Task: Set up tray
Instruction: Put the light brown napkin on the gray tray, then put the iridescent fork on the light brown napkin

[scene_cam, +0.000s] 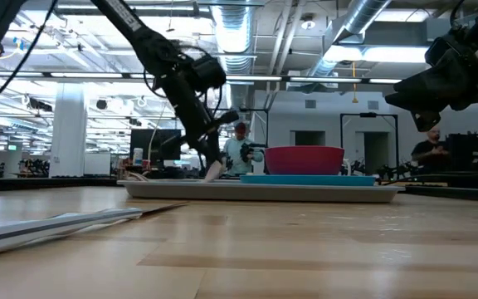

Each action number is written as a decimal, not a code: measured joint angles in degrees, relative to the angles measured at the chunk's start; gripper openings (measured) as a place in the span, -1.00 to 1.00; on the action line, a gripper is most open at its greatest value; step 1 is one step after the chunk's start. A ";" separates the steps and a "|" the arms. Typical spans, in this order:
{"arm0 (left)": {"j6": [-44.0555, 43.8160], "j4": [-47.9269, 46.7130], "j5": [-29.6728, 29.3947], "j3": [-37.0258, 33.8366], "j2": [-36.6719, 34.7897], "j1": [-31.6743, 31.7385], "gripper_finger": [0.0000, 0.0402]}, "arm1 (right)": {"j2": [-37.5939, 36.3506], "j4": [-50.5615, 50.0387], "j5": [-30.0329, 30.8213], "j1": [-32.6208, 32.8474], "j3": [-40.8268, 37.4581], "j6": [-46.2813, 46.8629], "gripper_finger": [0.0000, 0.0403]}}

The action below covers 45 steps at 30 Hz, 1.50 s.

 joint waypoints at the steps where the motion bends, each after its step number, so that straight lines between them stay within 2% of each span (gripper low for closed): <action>1: -0.60 -0.77 0.04 0.24 0.66 0.36 -1.00 | 0.00 0.02 0.00 0.00 0.00 -0.01 -0.39; 6: -4.27 -2.26 -0.11 0.45 2.82 1.98 -1.00 | 0.01 0.00 -0.02 -0.02 -0.01 0.00 -0.39; 11: -7.28 -2.55 -4.02 0.45 2.80 3.13 -1.00 | 0.00 0.00 -0.02 -0.02 0.00 -0.01 -0.39; 19: -8.93 -2.39 -4.15 0.45 2.78 4.58 -1.00 | 0.00 0.00 -0.02 -0.01 0.00 -0.01 -0.39; 23: -8.89 -1.92 -2.43 0.45 2.78 4.78 -0.99 | 0.00 0.00 -0.02 -0.02 0.00 0.00 -0.39; 28: -8.44 -1.92 -2.00 0.45 2.76 4.75 -0.88 | 0.01 0.00 -0.02 -0.01 0.00 0.00 -0.39; 41: -7.02 -0.47 -0.61 0.45 1.99 4.31 -0.43 | 0.00 0.00 -0.02 0.00 -0.01 0.00 -0.39; 45: -2.05 0.93 -0.13 0.49 -1.10 2.74 -0.38 | 0.00 0.00 -0.02 0.00 0.00 0.00 -0.39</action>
